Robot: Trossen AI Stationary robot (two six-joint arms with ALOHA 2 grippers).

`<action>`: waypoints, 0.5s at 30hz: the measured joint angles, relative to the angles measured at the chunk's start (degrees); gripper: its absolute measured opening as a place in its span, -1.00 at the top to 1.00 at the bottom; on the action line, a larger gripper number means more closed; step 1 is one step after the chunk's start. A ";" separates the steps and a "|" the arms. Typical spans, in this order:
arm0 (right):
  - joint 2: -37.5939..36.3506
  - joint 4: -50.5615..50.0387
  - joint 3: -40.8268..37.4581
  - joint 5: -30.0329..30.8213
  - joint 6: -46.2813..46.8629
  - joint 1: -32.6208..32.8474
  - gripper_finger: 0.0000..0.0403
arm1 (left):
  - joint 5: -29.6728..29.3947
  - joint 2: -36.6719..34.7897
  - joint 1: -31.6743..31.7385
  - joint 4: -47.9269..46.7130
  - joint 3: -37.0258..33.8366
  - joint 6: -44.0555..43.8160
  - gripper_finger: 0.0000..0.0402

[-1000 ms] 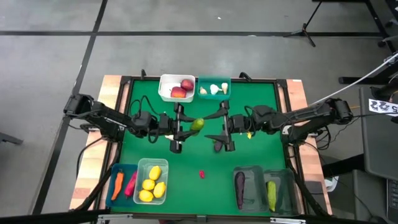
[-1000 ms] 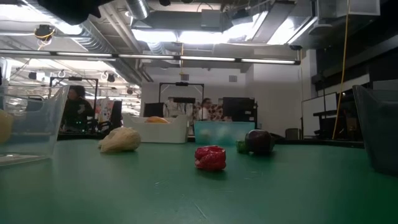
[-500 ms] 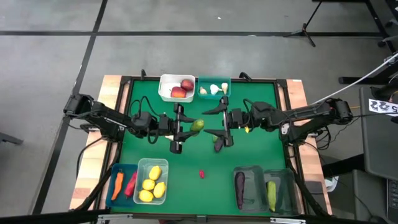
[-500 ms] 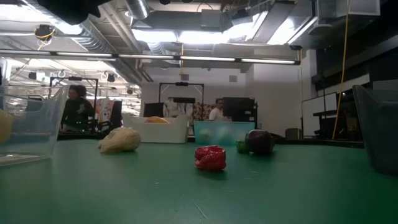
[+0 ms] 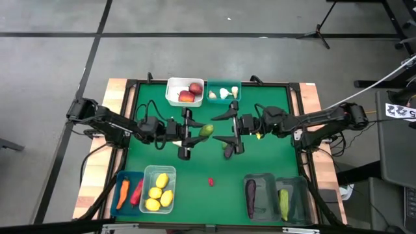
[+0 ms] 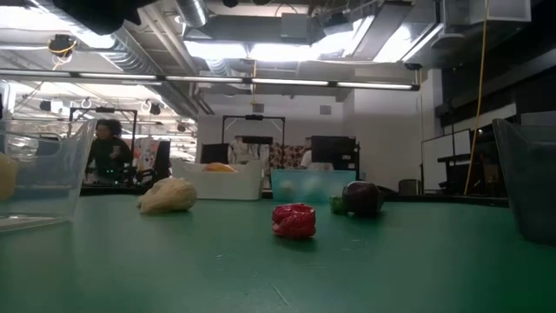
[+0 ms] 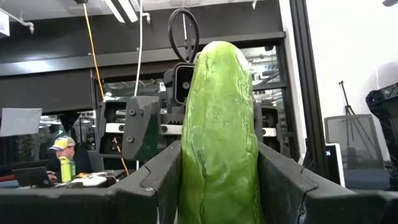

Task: Sort produce into baskets
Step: Put the cucumber into the right black bin

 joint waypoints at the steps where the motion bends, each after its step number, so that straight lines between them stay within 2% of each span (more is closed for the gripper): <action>1: 0.12 0.26 0.00 -0.02 0.00 0.00 -0.46 | -0.02 0.00 0.08 -0.04 0.00 -0.02 0.17; 12: 5.34 -0.29 4.16 -0.56 -0.10 0.02 -0.46 | -0.13 4.82 0.08 -0.67 2.64 0.03 0.17; 15: 5.50 -0.30 4.48 -0.55 -1.05 0.09 -0.39 | -0.14 5.17 0.08 -0.43 2.64 0.30 0.17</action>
